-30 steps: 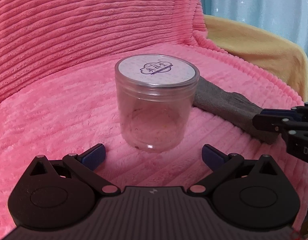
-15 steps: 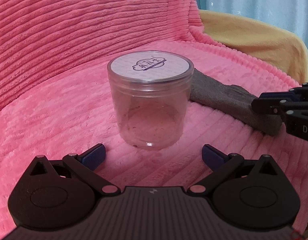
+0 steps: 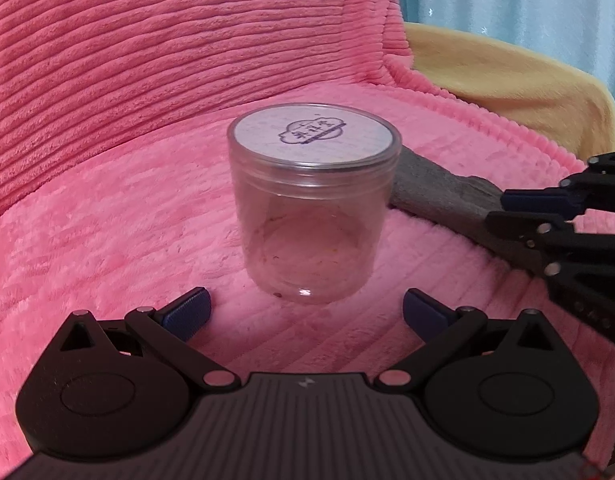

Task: Clean container
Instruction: 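Close the right gripper on the grey cloth's end and lift it, then grasp the clear jar with the left gripper while the right gripper brings the cloth over it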

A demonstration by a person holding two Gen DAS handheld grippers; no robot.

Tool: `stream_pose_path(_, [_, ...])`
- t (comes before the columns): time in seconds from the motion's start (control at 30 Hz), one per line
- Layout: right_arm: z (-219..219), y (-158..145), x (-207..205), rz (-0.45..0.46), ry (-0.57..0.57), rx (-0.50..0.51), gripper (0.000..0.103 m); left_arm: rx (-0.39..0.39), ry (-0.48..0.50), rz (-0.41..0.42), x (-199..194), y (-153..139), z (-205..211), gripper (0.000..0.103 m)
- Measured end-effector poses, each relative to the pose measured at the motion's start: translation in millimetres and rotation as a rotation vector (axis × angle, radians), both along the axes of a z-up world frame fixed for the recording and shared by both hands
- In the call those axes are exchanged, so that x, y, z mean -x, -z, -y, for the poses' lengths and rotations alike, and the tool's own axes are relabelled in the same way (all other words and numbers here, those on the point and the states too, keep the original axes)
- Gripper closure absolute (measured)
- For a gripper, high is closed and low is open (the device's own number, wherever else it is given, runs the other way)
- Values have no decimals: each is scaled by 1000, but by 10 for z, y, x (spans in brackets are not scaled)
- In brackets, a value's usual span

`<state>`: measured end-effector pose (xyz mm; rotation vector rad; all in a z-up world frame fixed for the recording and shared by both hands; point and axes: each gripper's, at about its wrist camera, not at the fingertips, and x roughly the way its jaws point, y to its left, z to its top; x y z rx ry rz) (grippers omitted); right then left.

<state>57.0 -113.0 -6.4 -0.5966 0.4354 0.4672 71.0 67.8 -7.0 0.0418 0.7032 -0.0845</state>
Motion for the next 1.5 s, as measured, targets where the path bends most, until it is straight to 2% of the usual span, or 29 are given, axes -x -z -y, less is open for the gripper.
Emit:
stream_pose_path(0.07, [-222,-8,-24,1,-11,54,93,4,-4,1,-4,-7,-20,0])
stream_pose_path(0.23, [-443,163,-136,22,-10,203,92,12,-8,2,-11,-11,-65,0])
stream_pose_path(0.3, [-474,200,-194,20,0,224,92,12,-7,2,-12,-12,-61,0])
stream_pose_path(0.47, [-267,54,-304,-32,52,45,92,-7,11,11,-9,-20,-39,0])
stream_pose_path(0.67, [-19,-121,-437,-94,114,-170,96,-67,59,65,-31,-65,18,0])
stream_pose_path(0.9, [270,-326,-591,-166,187,-421,96,-24,102,81,-198,-85,-67,6])
stream_pose_path(0.97, [369,-286,-500,-170,195,-484,96,-19,100,96,-221,-96,-79,6])
stream_pose_path(1.1, [452,-278,-439,-173,184,-534,96,-9,114,120,-271,-107,-74,8])
stream_pose_path(1.13, [446,-293,-426,-175,165,-541,96,-11,124,116,-279,-99,-61,14])
stream_pose_path(1.2, [436,-324,-399,-178,127,-555,96,-15,145,108,-292,-85,-33,17])
stream_pose_path(1.5, [387,-461,-279,-193,-44,-618,96,-49,348,101,-9,-84,261,17])
